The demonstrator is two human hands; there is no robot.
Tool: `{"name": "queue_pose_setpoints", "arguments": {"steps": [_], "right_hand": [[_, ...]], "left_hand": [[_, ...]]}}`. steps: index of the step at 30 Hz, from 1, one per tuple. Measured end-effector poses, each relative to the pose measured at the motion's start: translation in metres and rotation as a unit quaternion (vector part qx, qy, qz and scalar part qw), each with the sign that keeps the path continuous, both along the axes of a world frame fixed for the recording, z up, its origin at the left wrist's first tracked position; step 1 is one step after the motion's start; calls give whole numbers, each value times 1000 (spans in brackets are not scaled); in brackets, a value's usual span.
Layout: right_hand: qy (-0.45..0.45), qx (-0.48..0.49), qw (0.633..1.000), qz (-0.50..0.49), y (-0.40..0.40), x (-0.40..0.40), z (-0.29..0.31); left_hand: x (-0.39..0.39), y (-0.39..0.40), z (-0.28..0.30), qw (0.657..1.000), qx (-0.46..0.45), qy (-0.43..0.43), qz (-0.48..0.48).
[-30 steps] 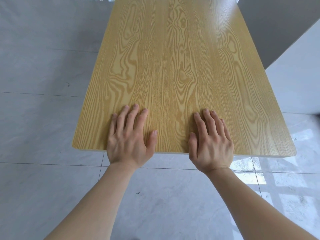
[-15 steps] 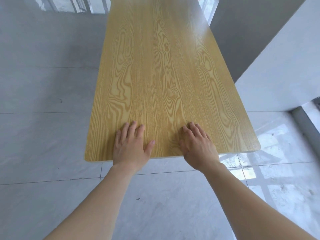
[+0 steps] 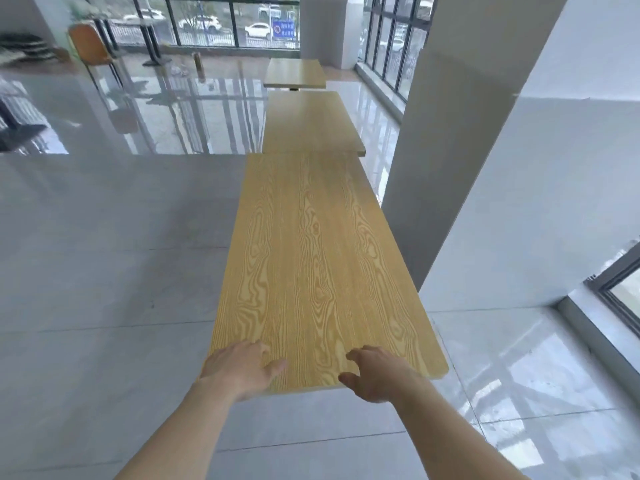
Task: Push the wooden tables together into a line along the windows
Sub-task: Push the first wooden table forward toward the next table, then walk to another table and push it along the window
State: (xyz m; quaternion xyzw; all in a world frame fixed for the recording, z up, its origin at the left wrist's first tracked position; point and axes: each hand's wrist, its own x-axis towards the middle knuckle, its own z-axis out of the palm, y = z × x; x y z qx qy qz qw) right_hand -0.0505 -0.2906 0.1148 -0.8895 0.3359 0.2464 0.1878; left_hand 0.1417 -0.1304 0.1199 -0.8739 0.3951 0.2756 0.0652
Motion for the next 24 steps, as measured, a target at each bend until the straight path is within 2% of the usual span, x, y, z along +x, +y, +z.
{"name": "queue_pose_setpoints", "arguments": {"steps": [5, 11, 16, 24], "right_hand": [[-16, -19, 999, 25, 6, 19, 51], [-34, -15, 997, 70, 37, 96, 78], [-29, -16, 994, 107, 83, 209, 77], [-81, -16, 986, 143, 165, 432, 77]], "left_hand": [[6, 22, 55, 999, -41, -21, 26], [67, 64, 70, 995, -66, -38, 62], [172, 120, 64, 990, -83, -50, 100], [374, 226, 78, 982, -82, -90, 143]]}}
